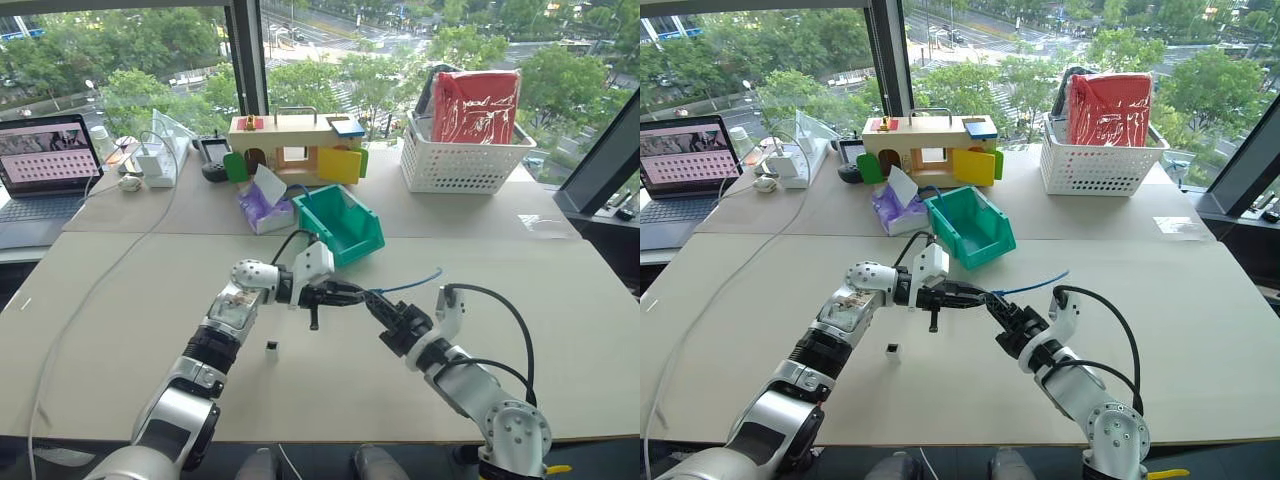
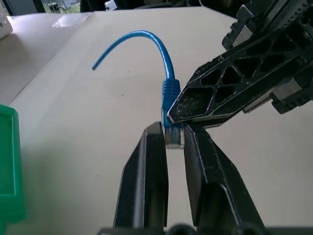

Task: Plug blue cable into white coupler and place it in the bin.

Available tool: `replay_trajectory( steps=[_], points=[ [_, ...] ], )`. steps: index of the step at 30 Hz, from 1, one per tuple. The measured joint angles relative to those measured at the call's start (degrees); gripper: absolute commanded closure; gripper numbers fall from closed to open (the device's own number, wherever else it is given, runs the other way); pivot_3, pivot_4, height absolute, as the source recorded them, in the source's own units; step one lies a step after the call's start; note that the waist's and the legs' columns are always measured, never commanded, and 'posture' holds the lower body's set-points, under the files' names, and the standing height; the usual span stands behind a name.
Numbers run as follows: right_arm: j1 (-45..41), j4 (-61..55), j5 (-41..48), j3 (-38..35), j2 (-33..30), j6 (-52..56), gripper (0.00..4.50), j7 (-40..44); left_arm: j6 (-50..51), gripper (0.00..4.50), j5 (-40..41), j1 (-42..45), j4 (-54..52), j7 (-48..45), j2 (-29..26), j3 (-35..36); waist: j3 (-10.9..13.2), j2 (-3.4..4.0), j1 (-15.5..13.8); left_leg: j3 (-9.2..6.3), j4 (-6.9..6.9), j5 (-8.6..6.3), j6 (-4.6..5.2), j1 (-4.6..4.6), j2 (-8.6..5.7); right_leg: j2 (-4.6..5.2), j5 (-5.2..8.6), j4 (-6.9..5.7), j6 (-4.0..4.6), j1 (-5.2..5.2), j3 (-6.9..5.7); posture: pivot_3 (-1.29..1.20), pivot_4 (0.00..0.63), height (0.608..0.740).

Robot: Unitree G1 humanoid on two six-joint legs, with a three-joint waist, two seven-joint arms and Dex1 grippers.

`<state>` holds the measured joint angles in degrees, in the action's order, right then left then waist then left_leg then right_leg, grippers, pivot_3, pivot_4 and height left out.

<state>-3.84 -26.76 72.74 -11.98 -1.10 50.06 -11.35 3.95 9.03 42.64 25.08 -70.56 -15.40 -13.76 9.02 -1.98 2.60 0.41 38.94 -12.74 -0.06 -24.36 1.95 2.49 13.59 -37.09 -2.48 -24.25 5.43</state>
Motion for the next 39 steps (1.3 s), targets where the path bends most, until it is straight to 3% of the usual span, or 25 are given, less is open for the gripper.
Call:
replay_trajectory(
  steps=[7, 9, 14, 25, 26, 32, 38, 39],
  points=[
    [0.30, -0.01, -0.16, 1.21, -0.53, -1.85, 4.48, 0.01, -0.15, 4.43, 0.01, 0.01, 0.02, 0.19, 0.01, 0.05, 0.00, 0.00, -0.04, 0.00, 0.00, 0.00, 0.00, 0.00, 0.00, 0.00, 0.00, 0.00, 0.00, 0.00, 0.00, 0.00, 0.150, 0.715],
    [0.43, -0.01, -0.05, 1.38, -0.51, -2.23, 3.48, 0.01, -0.21, 4.43, 0.01, 0.01, 0.02, 0.21, 0.03, 0.05, 0.00, 0.00, -0.04, 0.00, 0.00, 0.00, 0.00, 0.00, 0.00, 0.00, 0.00, 0.00, 0.00, 0.00, 0.00, 0.00, 0.150, 0.715],
    [0.41, -0.20, -0.64, 1.38, -1.51, -4.35, 1.90, -0.04, -0.22, 4.43, -0.03, 0.00, 0.26, -0.32, 0.05, -0.45, 0.00, 0.00, -0.04, 0.00, 0.00, 0.00, 0.00, 0.00, 0.00, 0.00, 0.00, 0.00, 0.00, 0.00, 0.00, 0.00, 0.150, 0.715],
    [0.40, -0.89, -1.60, 2.68, -2.97, -4.98, 1.90, 0.04, -0.25, 4.43, -0.41, 0.00, 0.30, -0.58, -0.17, -0.94, 0.00, 0.00, -0.06, 0.00, 0.00, 0.00, 0.00, 0.00, -0.01, 0.00, 0.00, 0.00, 0.00, 0.00, 0.00, 0.00, 0.150, 0.715],
    [0.40, -0.89, -1.57, 2.69, -2.94, -4.99, 2.40, 0.03, -0.25, 4.43, -0.41, 0.00, 0.30, -0.58, -0.17, -0.94, 0.00, 0.00, -0.06, 0.00, 0.00, 0.00, 0.00, 0.00, 0.00, 0.00, 0.00, 0.00, 0.00, 0.00, 0.00, 0.00, 0.150, 0.715],
    [0.78, -0.79, -1.52, 2.55, -2.80, -5.64, 4.33, -0.20, -0.51, 4.43, -0.39, 0.01, 0.29, -0.56, -0.18, -0.81, 0.00, 0.00, -0.07, 0.00, 0.00, 0.00, 0.00, 0.00, 0.00, 0.00, 0.00, 0.00, 0.00, 0.00, 0.00, 0.00, 0.150, 0.715],
    [0.78, -0.79, -1.51, 2.57, -2.73, -5.86, 4.42, -0.23, -0.60, 4.43, -0.33, 0.16, 0.56, -0.54, -0.16, -0.78, 0.00, 0.00, -0.07, 0.00, 0.00, 0.00, 0.00, 0.00, 0.00, 0.00, 0.00, 0.00, 0.00, 0.00, 0.00, 0.00, 0.150, 0.715],
    [0.78, -0.79, -1.51, 2.57, -2.70, -5.90, 4.47, -0.23, -0.58, 3.93, -0.27, 0.20, 0.60, -0.54, -0.15, -0.75, 0.00, 0.00, -0.07, 0.01, 0.00, 0.00, 0.00, 0.00, 0.00, 0.00, 0.00, 0.00, 0.00, 0.00, 0.00, 0.00, 0.150, 0.715]
  ],
)
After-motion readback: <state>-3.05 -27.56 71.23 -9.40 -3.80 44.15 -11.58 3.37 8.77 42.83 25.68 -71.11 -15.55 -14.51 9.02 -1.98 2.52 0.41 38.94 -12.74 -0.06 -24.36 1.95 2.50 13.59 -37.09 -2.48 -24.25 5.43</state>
